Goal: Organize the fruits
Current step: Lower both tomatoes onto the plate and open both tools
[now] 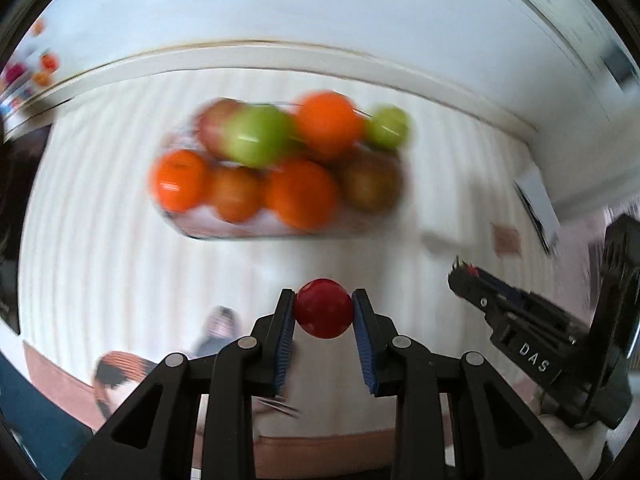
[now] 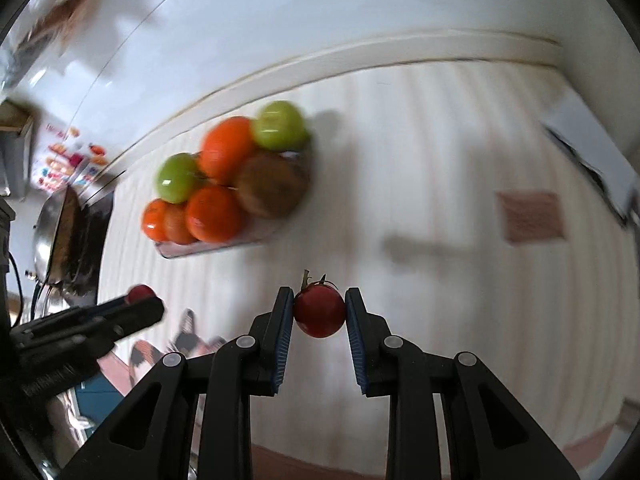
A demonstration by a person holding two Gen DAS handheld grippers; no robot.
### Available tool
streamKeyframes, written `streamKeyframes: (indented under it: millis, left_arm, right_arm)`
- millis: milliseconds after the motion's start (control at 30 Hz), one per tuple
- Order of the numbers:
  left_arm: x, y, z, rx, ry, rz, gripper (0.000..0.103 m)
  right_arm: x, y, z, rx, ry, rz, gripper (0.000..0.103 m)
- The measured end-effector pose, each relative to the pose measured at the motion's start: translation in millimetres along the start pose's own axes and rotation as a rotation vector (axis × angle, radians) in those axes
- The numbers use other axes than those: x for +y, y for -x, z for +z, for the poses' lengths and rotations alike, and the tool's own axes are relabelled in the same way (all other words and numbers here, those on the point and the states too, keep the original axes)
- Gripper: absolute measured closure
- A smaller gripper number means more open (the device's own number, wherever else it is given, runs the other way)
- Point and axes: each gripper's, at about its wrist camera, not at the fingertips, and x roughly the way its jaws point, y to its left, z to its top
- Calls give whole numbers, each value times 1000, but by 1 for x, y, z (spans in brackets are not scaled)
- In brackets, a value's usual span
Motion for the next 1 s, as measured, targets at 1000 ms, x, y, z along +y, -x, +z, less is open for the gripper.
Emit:
streamKeyframes:
  millis: [1000]
  left_arm:
    - [89, -86, 50, 105, 203, -3, 72]
  right_arm:
    - [44, -89, 40, 34, -46, -3, 36]
